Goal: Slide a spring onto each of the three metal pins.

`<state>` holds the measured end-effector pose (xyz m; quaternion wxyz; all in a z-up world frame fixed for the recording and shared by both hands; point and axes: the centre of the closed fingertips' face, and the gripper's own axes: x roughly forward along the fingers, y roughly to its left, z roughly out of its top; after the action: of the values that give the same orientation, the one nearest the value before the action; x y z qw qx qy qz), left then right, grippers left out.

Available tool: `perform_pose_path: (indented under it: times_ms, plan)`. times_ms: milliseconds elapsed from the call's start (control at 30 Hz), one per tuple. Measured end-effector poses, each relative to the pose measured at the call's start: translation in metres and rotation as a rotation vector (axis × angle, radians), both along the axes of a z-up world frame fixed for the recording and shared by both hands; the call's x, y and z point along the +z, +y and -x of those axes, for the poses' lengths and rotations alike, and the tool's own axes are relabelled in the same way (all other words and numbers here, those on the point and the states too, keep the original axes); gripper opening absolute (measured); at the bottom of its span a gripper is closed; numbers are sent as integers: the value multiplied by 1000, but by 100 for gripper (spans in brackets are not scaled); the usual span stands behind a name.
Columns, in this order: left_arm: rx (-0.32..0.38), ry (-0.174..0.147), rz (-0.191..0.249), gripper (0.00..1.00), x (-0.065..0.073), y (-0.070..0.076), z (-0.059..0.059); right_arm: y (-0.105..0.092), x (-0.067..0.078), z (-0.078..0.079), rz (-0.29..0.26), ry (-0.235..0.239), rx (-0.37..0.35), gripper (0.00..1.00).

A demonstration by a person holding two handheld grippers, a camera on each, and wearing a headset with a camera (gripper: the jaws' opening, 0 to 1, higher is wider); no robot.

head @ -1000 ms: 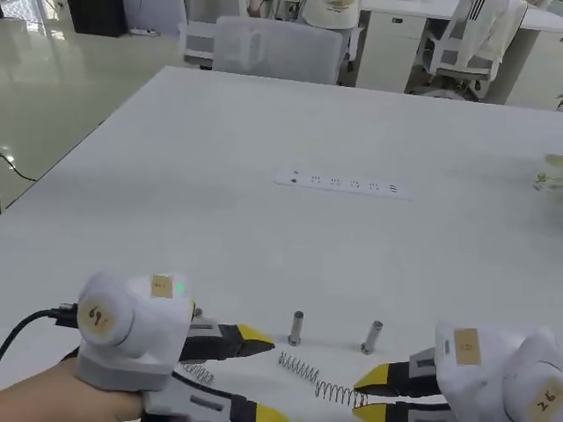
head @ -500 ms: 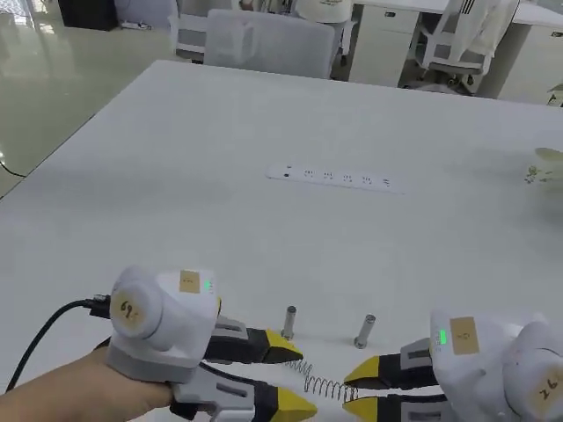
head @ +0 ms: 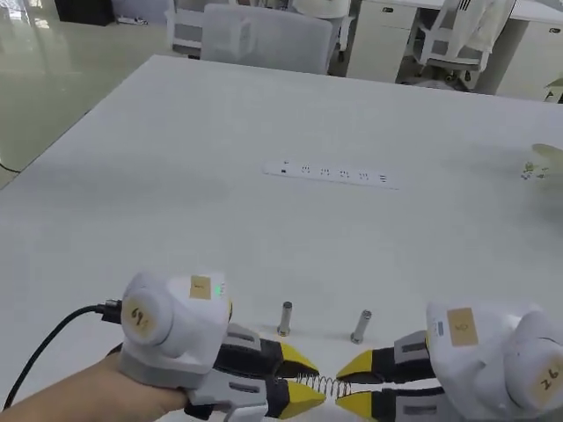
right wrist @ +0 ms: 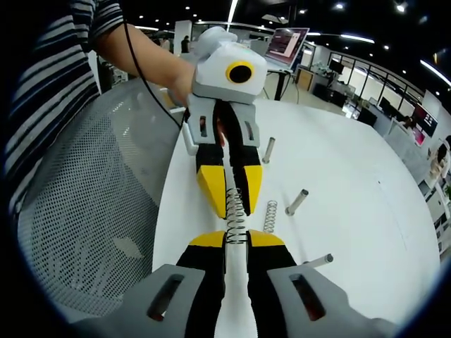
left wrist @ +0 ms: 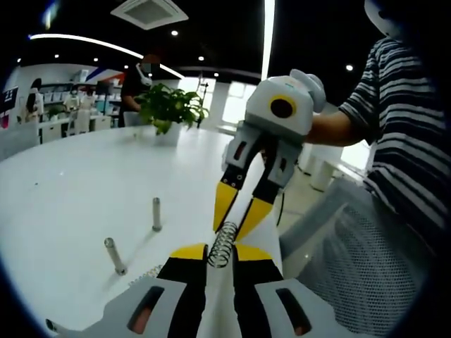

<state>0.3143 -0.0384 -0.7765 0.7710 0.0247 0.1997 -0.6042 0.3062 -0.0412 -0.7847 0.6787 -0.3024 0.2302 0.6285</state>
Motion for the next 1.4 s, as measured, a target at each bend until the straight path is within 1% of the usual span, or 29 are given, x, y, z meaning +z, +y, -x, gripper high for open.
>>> perform_pose_path:
  times_ms: [133,267,467,567,767,933,1067,1233,1400]
  plan:
    - [-2,-2,-2,6,-2,0,2,0,-1,2,-1,6,4,7]
    - [-12,-16,-8,5,-2,0,3,0,-1,3,5,6,13,8]
    - [-28,-26,-5,4,-1,0,5,1,-1,4,-7,25,-1,8]
    - [-34,-24,-4,4,0,0,6,1,-1,5,-18,45,-16,8]
    - [-43,-14,5,3,1,-1,8,-1,-2,6,-23,56,-26,8]
    - [-45,-10,7,3,1,0,8,-2,-4,7,-23,72,-30,12]
    - [-45,-7,15,3,5,0,8,-5,-7,7,-16,76,-37,11]
    - [-52,-2,16,3,5,0,9,-2,-4,7,-48,94,-46,10]
    - [-58,3,13,3,4,0,11,-2,-4,7,-51,103,-46,8]
